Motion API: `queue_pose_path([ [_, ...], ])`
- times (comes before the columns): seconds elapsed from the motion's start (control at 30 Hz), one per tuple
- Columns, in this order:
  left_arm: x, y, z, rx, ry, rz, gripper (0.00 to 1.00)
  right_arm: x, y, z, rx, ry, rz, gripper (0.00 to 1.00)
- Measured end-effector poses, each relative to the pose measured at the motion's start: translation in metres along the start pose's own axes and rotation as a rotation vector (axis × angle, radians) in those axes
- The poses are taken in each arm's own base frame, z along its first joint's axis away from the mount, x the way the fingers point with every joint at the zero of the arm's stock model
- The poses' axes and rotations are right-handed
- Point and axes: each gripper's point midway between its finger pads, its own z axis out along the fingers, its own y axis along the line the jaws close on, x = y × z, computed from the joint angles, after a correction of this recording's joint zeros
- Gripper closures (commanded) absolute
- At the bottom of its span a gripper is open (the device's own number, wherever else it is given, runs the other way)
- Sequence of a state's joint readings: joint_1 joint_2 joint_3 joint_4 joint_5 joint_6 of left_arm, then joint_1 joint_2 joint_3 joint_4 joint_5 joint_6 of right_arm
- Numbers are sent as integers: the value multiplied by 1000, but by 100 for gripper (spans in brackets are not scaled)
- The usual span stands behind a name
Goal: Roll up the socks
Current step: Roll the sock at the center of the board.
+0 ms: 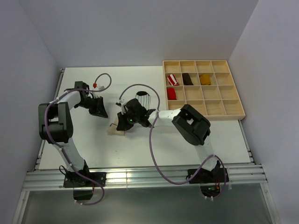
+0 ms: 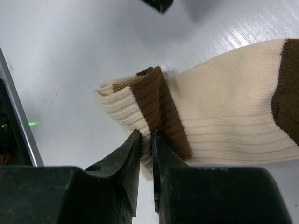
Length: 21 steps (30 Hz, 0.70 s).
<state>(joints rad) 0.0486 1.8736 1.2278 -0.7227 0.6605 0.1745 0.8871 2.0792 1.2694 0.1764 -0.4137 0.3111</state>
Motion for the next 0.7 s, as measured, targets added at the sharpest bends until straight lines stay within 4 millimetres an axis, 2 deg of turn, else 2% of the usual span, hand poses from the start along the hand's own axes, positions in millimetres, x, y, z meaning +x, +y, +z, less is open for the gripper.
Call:
queue_pose_path([
  [0.13,-13,2,-10,-30,-71,32,73,0,-1,2,-9,17,30,96],
  [0.47,-33,-13,-45,-81,-233,224,61,-1,-4,5,-71,60,109,96],
  [0.6,-33,-16,-52,-89,-239,366,58,-1,-5,5,-88,71,122,95],
  [0.7,-26,-18,-49,-81,-206,470,57,0,-5,6,-101,81,136,95],
])
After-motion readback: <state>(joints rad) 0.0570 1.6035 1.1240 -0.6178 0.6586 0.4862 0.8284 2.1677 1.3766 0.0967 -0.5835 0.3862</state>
